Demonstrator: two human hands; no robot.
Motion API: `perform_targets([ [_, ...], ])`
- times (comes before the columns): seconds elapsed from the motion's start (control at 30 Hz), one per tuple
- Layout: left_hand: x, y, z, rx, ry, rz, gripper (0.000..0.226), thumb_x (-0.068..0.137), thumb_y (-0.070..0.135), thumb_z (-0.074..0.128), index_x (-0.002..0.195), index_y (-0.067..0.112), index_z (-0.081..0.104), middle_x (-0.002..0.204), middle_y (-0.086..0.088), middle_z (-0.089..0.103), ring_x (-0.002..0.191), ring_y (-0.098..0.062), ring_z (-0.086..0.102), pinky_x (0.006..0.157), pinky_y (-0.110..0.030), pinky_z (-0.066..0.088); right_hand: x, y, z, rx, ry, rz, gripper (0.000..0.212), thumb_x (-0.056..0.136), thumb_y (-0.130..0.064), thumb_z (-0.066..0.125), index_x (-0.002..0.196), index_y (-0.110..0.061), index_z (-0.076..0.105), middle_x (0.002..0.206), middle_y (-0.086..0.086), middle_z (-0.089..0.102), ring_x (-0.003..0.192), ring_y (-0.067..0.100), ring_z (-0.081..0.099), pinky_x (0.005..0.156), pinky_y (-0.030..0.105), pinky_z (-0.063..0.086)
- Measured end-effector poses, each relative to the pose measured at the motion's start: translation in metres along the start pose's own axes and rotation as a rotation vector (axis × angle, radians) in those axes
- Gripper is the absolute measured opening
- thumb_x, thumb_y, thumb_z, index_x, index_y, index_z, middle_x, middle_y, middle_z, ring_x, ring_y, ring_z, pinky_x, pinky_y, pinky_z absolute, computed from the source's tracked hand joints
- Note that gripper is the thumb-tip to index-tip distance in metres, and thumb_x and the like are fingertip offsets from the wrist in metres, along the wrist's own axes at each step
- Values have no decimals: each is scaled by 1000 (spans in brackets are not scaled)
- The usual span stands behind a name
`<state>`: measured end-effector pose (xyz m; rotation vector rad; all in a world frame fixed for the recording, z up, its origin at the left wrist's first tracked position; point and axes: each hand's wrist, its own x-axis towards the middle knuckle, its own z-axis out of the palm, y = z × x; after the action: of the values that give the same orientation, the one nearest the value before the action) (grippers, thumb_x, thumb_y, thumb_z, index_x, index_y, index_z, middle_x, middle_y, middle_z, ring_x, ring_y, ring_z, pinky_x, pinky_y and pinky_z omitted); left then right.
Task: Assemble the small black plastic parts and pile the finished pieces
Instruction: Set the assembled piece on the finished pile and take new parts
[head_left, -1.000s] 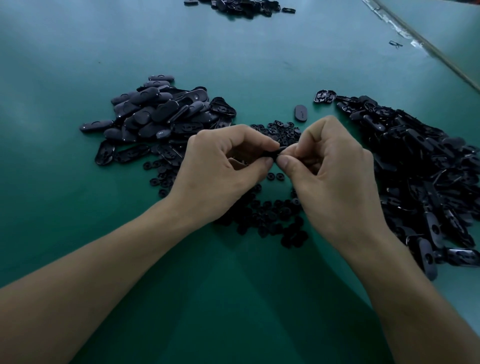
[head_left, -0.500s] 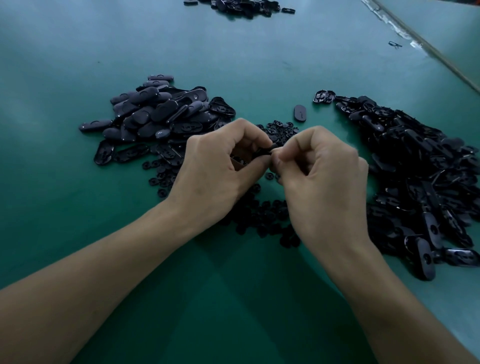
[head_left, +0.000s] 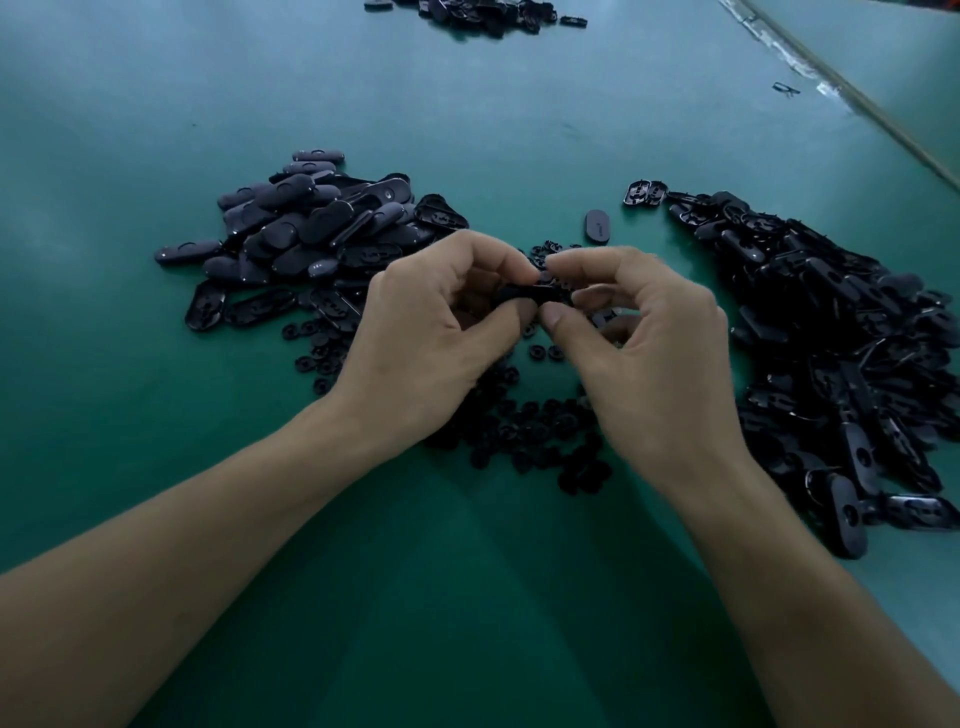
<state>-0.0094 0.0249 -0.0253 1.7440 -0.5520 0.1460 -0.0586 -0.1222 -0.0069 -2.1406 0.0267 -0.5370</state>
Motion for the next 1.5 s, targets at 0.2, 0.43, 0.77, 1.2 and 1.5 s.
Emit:
perform_targets([
  [0.2,2,-1,-2,-113,-34,-37,26,84,1,75,94,23,68,86,8,74,81,-4,70,75,-19,55,6,6,-9,182,-76,20,22,86,-6,77,94,-26,74,84,-14,75,82,1,72,78,16,55],
  [0.43,2,-1,-4,-120,-44,-45,27,81,-1,79,92,22,71,86,7,75,79,-7,72,75,-18,56,7,10,-11,155,-129,42,15,86,-11,78,90,-24,74,79,-9,75,75,4,71,71,17,55],
  [0.77,1,1,-3,-132,-49,-89,28,77,-2,82,90,21,72,82,7,75,75,-6,72,75,-20,58,6,10,-10,23,-135,81,11,87,-18,73,84,-27,69,77,-15,71,67,4,66,65,27,57],
  [1.2,0,4,-5,-77,-3,-108,24,75,-1,84,84,19,74,72,0,75,63,-9,68,65,-26,61,5,10,-12,52,-168,70,14,87,-14,76,85,-28,72,75,-10,73,70,5,70,70,32,60],
  [1.5,-1,2,-2,-136,14,-34,18,80,-3,79,86,12,73,78,-5,74,63,-10,68,62,-27,61,4,8,-10,89,-80,39,17,87,-11,76,93,-27,74,81,-13,74,78,1,71,76,22,58],
])
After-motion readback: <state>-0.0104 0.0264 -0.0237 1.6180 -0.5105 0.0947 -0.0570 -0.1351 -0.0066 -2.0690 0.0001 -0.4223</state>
